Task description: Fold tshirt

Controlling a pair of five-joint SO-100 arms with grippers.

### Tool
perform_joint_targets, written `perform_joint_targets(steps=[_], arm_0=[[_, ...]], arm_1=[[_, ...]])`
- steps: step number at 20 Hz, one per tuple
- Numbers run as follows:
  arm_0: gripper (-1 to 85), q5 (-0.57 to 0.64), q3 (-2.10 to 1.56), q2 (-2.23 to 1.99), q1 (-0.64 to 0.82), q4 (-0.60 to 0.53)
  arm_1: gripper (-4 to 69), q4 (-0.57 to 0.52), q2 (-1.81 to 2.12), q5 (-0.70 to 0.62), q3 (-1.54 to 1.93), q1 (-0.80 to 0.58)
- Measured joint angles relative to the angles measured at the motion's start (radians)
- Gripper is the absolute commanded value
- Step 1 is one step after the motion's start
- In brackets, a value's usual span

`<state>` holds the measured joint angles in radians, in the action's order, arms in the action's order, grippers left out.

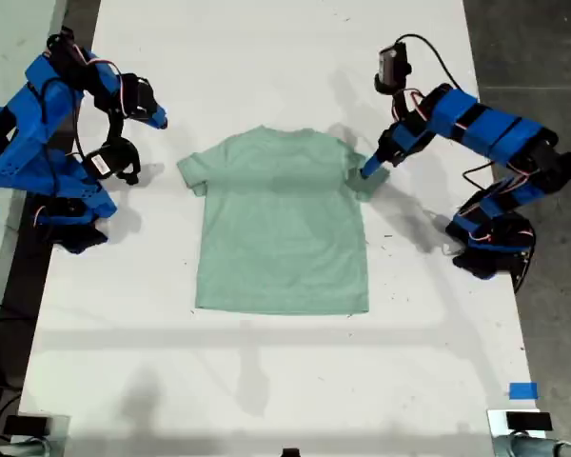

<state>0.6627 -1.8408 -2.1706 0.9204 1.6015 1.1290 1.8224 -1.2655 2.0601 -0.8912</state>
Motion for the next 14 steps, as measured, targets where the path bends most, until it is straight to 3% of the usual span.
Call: perform_joint_targets(steps=[4,8,9,11,14], arm_0=[[0.1,0.0,0.0,0.012,-0.002,-0.011],[0.1,0.0,0.0,0.021,-0.002,-0.014],[0.1,0.0,0.0,0.023,-0.002,-0.015],[0.1,0.0,-0.002,0.025,-0.002,-0.02],[0.1,0.0,-0.002,0.038,-0.002,-0.026]], arm_1=[[32.8,-0.106,-0.173,-0.034,0.003,-0.057],[29.2,-0.12,-0.327,-0.071,-0.06,-0.101],[25.0,-0.118,-0.353,-0.078,-0.089,-0.103],[3.7,-0.1,-0.399,-0.094,-0.143,-0.104],[-0.2,-0.097,-0.405,-0.098,-0.172,-0.104]])
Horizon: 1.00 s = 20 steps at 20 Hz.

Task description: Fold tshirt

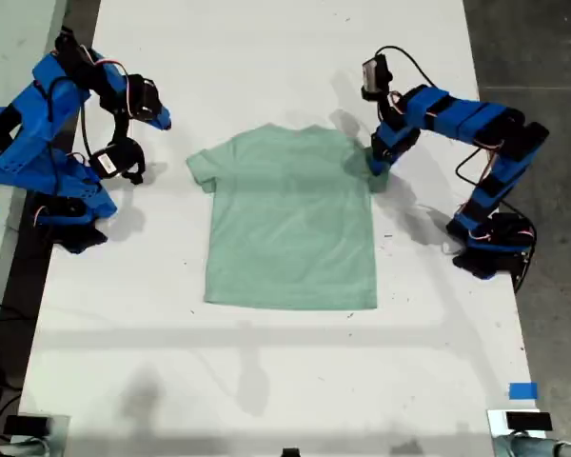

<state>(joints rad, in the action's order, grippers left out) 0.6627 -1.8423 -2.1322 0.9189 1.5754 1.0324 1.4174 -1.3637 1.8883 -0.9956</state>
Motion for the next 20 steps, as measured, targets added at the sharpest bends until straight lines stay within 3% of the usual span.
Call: perform_joint_targets(steps=[4,8,14,20], arm_0=[[0.1,0.0,0.0,0.002,-0.002,-0.005],[0.1,-0.002,0.0,0.002,-0.009,-0.005],[0.1,-0.009,0.0,0.002,-0.014,-0.005],[0.1,-0.014,0.0,0.002,-0.021,-0.006]], arm_1=[[-0.3,0.043,-0.003,0.0,0.0,-0.002],[-0.3,0.193,0.058,0.043,-0.08,0.025],[-0.4,0.437,0.037,0.193,-0.538,0.262],[-0.4,0.472,-0.36,0.302,-1.011,0.451]])
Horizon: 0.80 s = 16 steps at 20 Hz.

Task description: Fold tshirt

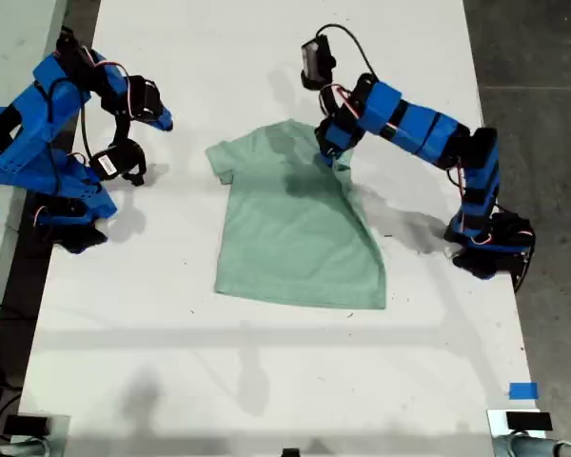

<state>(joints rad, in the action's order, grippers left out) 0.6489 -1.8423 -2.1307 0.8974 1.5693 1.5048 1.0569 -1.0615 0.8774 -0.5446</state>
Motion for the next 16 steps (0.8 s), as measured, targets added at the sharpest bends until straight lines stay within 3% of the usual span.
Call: perform_joint_targets(steps=[2,3,4,5,8,10,13,16], arm_0=[[0.1,-0.005,0.0,0.0,0.0,-0.005],[0.1,-0.006,-0.002,0.0,0.0,-0.008],[0.1,-0.006,-0.006,0.0,-0.003,-0.011],[0.2,-0.006,-0.011,0.002,-0.005,-0.015],[0.8,-0.006,-0.018,0.002,-0.005,-0.02],[1.2,-0.006,-0.018,0.002,-0.005,-0.02],[12.8,-0.012,-0.018,0.002,-0.005,-0.018],[22.5,-0.018,-0.017,0.011,-0.009,0.014]], arm_1=[[0.8,-0.023,-0.097,0.032,-0.064,0.037],[10.5,-0.043,-0.135,0.048,-0.077,0.046],[27.7,-0.061,-0.163,0.057,-0.08,0.052],[40.3,-0.074,-0.183,0.066,-0.08,0.052],[32.6,-0.077,-0.183,0.078,-0.081,0.072],[30.2,-0.006,-0.158,0.084,-0.081,0.084],[27.5,0.118,0.038,0.084,-0.058,0.071],[23.2,0.144,0.345,0.083,0.13,0.063]])
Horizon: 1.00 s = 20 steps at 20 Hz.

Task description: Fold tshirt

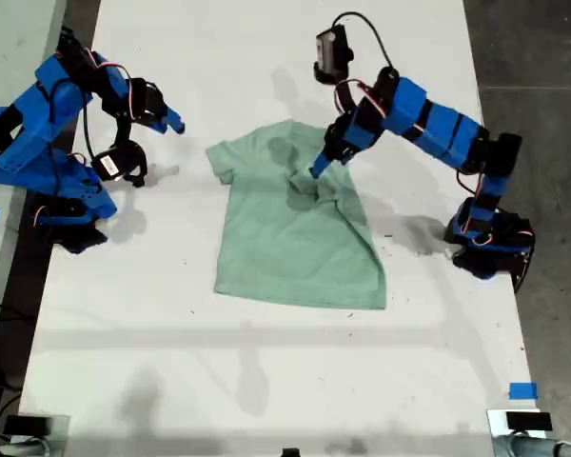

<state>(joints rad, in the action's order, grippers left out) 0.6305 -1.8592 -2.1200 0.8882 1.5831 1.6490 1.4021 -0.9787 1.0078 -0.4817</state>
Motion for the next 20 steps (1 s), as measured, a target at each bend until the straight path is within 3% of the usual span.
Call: perform_joint_targets(steps=[8,17,20], arm_0=[[31.6,0.012,0.106,0.13,-0.025,0.035],[32.2,0.087,0.1,0.6,0.052,-0.287],[32.3,0.089,0.135,0.772,0.06,-0.328]], arm_1=[[21.5,0.0,0.454,0.029,0.422,-0.003],[21.8,-0.018,0.634,0.072,0.583,0.038],[22.0,-0.021,0.716,0.087,0.637,0.043]])
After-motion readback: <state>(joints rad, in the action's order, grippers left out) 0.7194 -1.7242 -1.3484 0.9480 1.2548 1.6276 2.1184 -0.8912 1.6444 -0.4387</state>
